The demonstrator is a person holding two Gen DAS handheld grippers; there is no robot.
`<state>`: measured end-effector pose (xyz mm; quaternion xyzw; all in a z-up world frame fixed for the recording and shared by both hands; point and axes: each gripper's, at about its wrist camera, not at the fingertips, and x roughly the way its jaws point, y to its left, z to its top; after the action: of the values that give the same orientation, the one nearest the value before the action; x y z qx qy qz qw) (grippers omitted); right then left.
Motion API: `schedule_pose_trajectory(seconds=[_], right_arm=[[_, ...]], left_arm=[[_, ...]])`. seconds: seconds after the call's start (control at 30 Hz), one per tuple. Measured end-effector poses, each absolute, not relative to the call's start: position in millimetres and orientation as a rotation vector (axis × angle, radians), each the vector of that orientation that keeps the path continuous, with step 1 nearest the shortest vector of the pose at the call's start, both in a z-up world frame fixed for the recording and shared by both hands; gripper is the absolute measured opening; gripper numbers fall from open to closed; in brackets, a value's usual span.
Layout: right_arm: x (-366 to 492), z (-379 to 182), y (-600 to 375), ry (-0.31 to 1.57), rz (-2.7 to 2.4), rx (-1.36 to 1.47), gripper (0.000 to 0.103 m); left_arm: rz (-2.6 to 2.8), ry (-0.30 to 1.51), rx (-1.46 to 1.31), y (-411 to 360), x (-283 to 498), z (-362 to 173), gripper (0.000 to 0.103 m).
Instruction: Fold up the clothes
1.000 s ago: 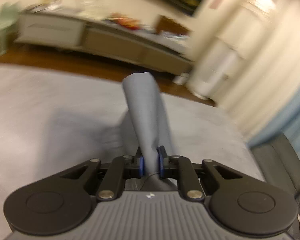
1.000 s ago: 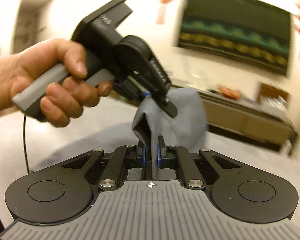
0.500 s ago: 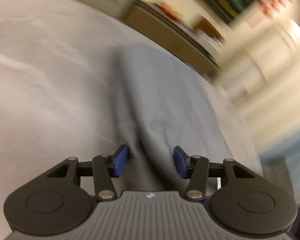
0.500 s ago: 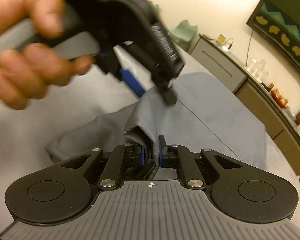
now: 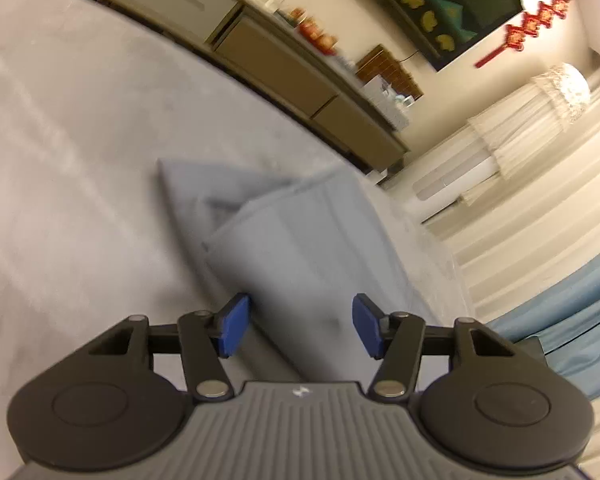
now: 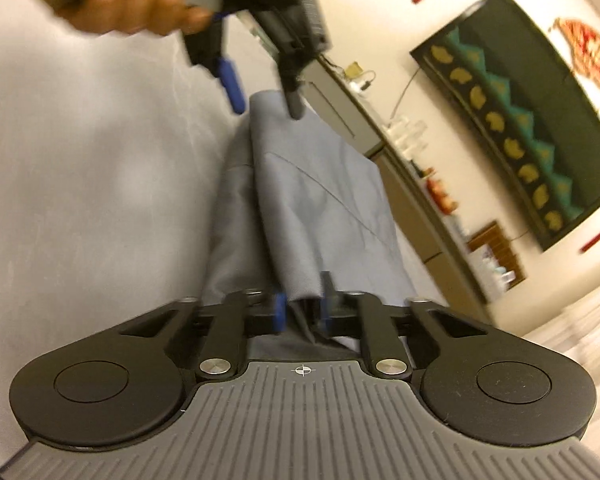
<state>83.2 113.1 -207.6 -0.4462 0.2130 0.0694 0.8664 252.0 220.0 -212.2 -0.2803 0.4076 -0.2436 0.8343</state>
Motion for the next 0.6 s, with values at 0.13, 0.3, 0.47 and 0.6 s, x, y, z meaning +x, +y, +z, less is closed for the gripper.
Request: schedule_pose_trajectory(seconds=[0.13, 0.3, 0.47, 0.6], right_arm=[[54, -210, 132, 0.374, 0.139, -1.02, 0.006], [50, -231, 157, 0.381, 0.161, -1.086, 0.007], [50, -212, 170, 0.353, 0.157, -0.944, 0.042], [65, -221, 162, 0.475, 0.137, -0.891, 0.035]], left_arm=[[-0.518, 0.839, -0.555, 217, 258, -211, 0.036], [-0.51, 0.87, -0.549, 224, 263, -234, 0.035], [-0.508, 0.867, -0.545, 222, 266, -231, 0.038], [-0.519, 0.866, -0.538, 223, 259, -228, 0.039]])
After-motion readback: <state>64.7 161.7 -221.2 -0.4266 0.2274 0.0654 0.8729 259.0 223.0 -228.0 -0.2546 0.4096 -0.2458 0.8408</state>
